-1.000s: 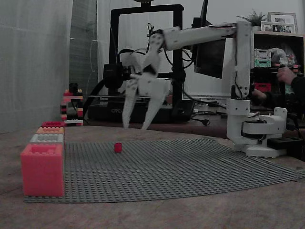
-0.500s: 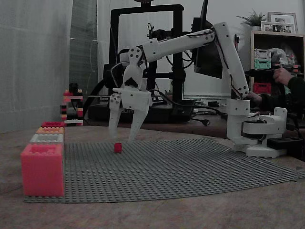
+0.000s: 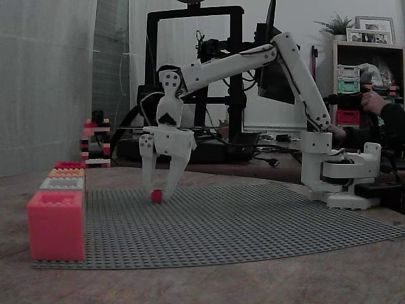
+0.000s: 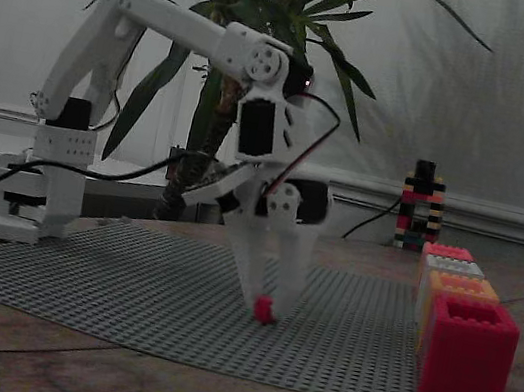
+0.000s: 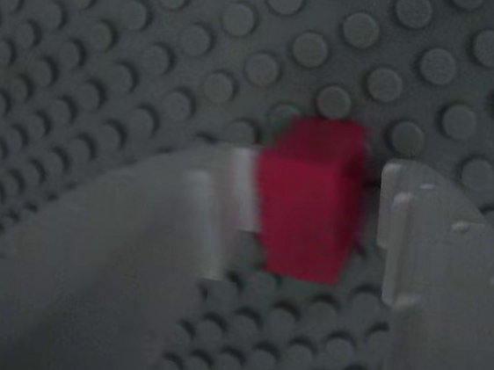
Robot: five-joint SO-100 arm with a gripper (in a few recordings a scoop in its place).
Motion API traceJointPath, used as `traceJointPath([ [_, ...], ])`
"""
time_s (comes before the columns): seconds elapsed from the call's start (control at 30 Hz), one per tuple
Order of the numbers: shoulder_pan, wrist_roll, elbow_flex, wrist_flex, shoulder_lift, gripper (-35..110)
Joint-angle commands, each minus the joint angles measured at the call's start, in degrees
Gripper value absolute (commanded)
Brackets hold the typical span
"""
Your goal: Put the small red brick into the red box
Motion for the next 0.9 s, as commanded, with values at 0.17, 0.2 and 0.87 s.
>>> traceJointPath([
  [0.17, 1.7, 6.3, -19.8, 1.4, 2.9, 0],
  [0.2, 2.1, 6.8, -24.2, 1.3, 2.0, 0],
  [0.87, 6.0, -3.5, -40.5, -24.0, -15.2, 0],
])
